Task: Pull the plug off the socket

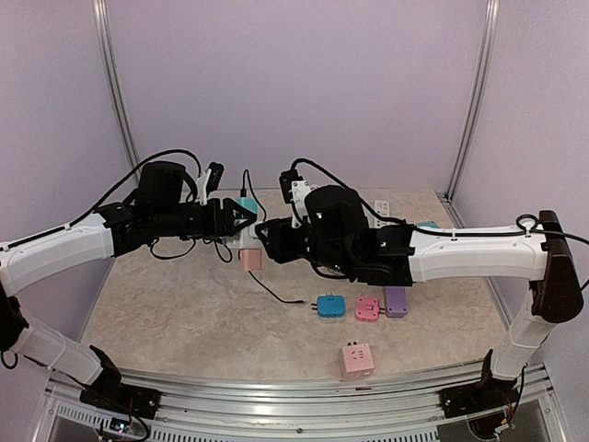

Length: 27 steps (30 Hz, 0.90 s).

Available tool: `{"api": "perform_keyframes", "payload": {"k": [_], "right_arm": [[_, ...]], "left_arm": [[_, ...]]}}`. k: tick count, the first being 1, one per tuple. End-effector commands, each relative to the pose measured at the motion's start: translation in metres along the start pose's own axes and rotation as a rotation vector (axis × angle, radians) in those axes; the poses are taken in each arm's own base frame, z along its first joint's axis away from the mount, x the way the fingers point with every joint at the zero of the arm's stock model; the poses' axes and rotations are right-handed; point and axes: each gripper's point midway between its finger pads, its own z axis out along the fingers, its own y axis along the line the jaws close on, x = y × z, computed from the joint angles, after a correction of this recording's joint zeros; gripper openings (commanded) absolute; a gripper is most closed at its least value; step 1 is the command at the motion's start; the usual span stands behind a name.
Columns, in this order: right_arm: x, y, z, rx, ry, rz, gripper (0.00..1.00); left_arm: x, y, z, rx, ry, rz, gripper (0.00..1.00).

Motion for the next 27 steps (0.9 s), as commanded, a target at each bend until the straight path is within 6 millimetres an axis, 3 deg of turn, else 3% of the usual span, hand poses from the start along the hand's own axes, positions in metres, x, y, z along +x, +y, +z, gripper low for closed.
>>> {"api": "perform_keyframes", "payload": {"k": [1, 11, 27], "right_arm": [[-0.005, 0.011, -0.009, 0.081, 0.005, -0.105, 0.0], [-0.002, 0.012, -0.008, 0.126, 0.026, -0.145, 0.0], [-0.015, 0.035, -0.023, -0.316, -0.016, 0.067, 0.0]], "left_arm": [[-0.034, -0.008, -0.009, 0.004, -0.112, 0.033, 0.25], [-0.034, -0.005, -0.008, -0.001, -0.109, 0.03, 0.24], [-0.037, -0.018, -0.013, 0.058, -0.12, 0.064, 0.24]]}}
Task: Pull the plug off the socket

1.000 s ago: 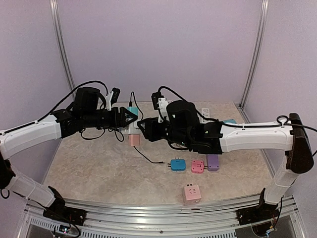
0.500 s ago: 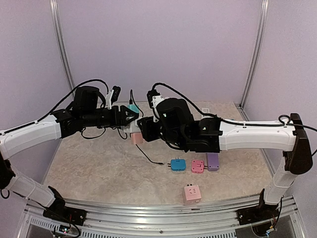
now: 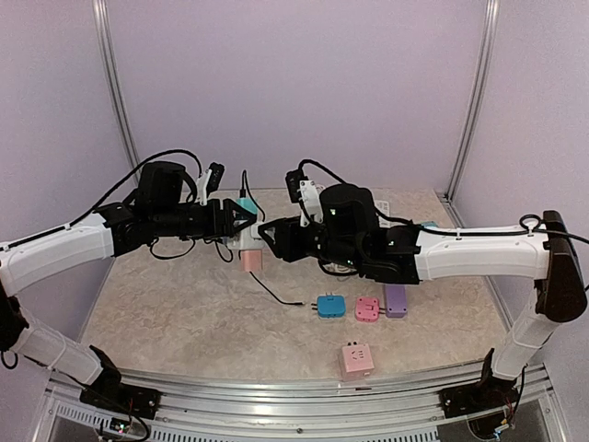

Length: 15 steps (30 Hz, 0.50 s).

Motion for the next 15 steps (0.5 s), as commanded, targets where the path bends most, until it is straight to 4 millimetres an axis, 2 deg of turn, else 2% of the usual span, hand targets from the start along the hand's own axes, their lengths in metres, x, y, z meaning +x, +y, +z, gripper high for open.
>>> {"api": "perform_keyframes", "payload": {"k": [1, 6, 15], "right_arm": [[-0.015, 0.039, -0.017, -0.226, -0.034, 0.046, 0.0], [-0.01, 0.037, -0.014, -0.204, -0.013, 0.039, 0.0], [-0.001, 0.028, -0.005, -0.009, 0.03, -0.068, 0.0]], "left_arm": [[-0.038, -0.016, -0.013, 0.041, -0.126, 0.059, 0.24], [-0.038, -0.016, -0.013, 0.04, -0.127, 0.06, 0.24], [-0.038, -0.008, -0.012, -0.003, -0.126, 0.047, 0.24]]}}
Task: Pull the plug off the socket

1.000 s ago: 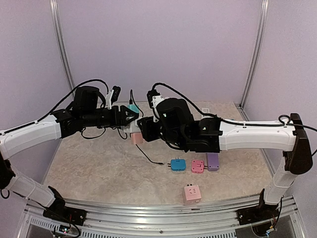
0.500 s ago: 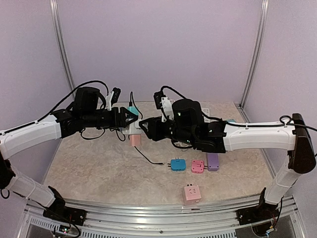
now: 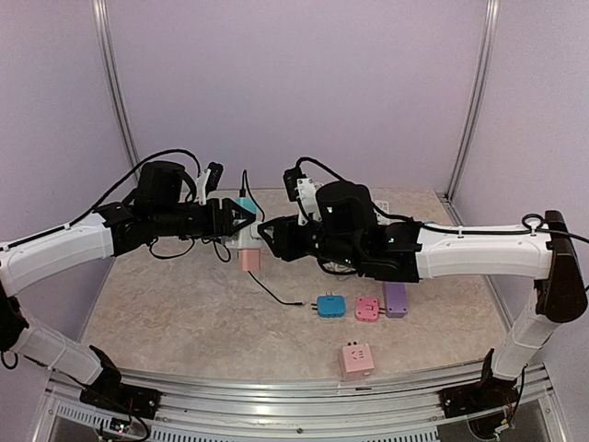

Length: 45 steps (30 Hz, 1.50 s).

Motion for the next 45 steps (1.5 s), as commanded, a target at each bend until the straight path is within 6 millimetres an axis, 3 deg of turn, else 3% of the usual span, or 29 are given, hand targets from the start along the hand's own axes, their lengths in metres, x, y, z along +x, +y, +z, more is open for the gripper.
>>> {"api": "perform_keyframes", "payload": {"k": [1, 15, 21, 27, 32, 38, 45], "right_arm": [[0.001, 0.026, -0.002, 0.006, 0.031, -0.074, 0.0], [0.002, 0.029, -0.003, 0.068, 0.036, -0.12, 0.0], [-0.008, 0.029, -0.021, 0.05, 0.005, -0.106, 0.0], [-0.01, 0.019, -0.043, 0.071, 0.023, -0.076, 0.0], [0.017, -0.008, -0.051, 0.091, 0.113, -0.013, 0.0], [0.067, -0.041, -0.05, 0.042, 0.248, 0.135, 0.0], [0.132, -0.047, -0.049, 0.003, 0.461, 0.231, 0.0]], "left_arm": [[-0.038, -0.008, -0.012, -0.004, -0.125, 0.046, 0.24], [-0.041, -0.005, -0.015, -0.019, -0.135, 0.039, 0.24], [-0.049, 0.0, -0.022, -0.036, -0.163, 0.038, 0.24], [-0.073, 0.004, -0.049, -0.059, -0.235, 0.049, 0.24], [-0.082, 0.015, -0.079, -0.058, -0.27, 0.03, 0.24], [-0.069, 0.034, -0.093, -0.095, -0.272, 0.057, 0.25], [-0.07, 0.038, -0.1, -0.107, -0.281, 0.059, 0.25]]}}
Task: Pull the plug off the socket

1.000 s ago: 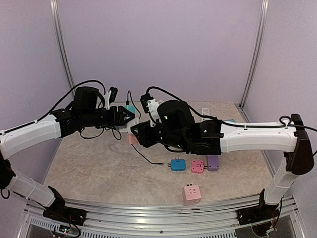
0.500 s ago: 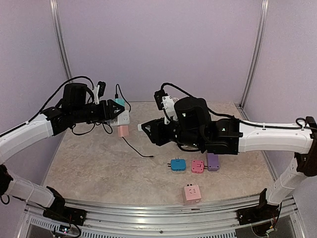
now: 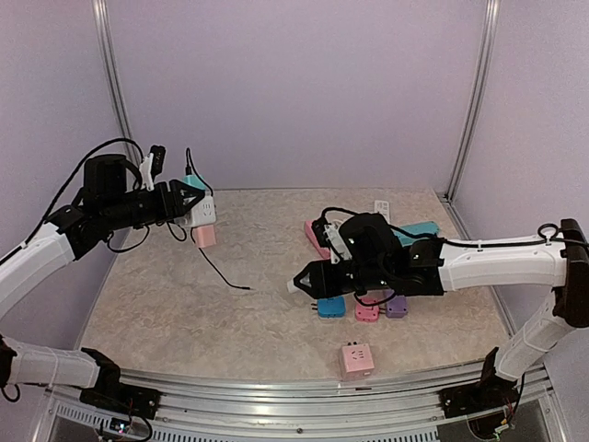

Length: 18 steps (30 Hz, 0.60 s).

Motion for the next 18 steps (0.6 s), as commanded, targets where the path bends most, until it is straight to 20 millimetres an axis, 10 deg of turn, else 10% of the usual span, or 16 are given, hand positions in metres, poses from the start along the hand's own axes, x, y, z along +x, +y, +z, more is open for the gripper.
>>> {"api": "perform_keyframes", "payload": {"k": [1, 18], "right_arm": [[0.044, 0.007, 0.009, -0.093, 0.156, 0.088, 0.0], [0.103, -0.014, 0.038, -0.022, 0.318, 0.167, 0.09]], "left_arm": [[-0.019, -0.005, -0.01, 0.025, -0.064, 0.041, 0.25], [-0.02, 0.0, -0.013, 0.009, -0.07, 0.038, 0.25]]}}
